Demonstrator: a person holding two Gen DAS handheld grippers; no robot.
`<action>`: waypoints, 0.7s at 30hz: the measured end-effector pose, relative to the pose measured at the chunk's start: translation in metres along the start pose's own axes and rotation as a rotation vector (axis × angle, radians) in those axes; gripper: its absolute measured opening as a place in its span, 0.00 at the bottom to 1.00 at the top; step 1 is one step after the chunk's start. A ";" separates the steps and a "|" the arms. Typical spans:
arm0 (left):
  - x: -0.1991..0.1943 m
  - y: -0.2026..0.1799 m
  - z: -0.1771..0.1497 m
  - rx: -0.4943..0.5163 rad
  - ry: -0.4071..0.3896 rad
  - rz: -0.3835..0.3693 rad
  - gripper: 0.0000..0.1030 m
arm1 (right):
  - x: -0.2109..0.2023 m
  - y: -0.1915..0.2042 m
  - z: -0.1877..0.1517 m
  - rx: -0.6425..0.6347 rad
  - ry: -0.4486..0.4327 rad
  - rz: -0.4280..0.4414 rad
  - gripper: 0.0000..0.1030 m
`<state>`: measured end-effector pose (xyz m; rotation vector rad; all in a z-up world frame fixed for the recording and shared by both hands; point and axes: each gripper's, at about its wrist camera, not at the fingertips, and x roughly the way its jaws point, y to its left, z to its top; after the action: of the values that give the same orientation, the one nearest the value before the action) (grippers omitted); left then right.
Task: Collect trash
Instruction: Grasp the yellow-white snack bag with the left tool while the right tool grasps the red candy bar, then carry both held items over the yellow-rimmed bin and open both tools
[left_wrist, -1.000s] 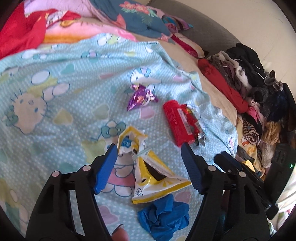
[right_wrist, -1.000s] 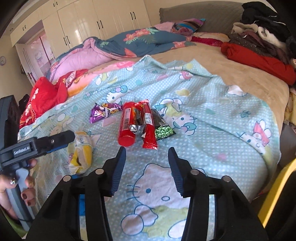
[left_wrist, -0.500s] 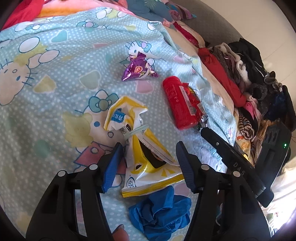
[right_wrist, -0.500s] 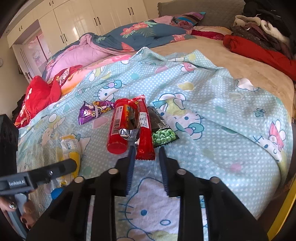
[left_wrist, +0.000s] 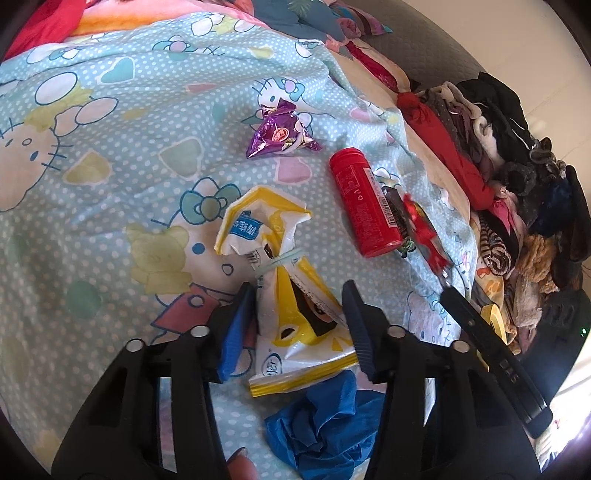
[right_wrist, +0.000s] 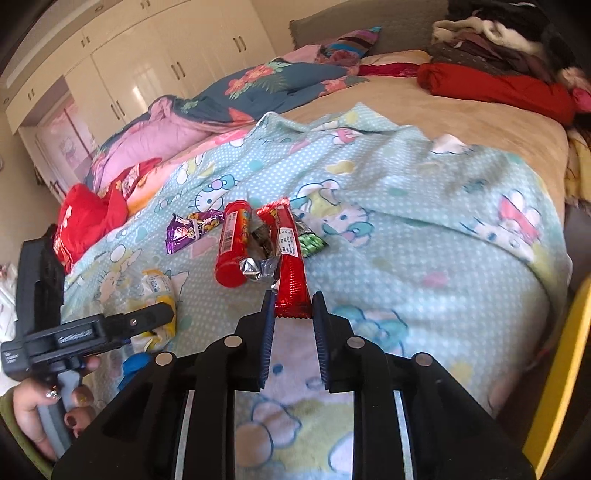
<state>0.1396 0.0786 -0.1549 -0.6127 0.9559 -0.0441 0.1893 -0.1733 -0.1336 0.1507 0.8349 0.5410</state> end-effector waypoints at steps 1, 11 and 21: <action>0.000 0.000 0.001 0.000 0.000 0.000 0.36 | -0.005 0.000 -0.001 0.003 -0.006 0.000 0.19; -0.023 -0.004 0.012 0.007 -0.076 0.011 0.31 | -0.028 0.003 -0.012 -0.020 -0.015 -0.004 0.19; -0.043 -0.024 0.018 0.054 -0.136 -0.010 0.31 | -0.041 0.003 -0.018 -0.018 -0.013 -0.001 0.19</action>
<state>0.1337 0.0800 -0.1025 -0.5634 0.8178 -0.0363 0.1522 -0.1926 -0.1179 0.1368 0.8172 0.5458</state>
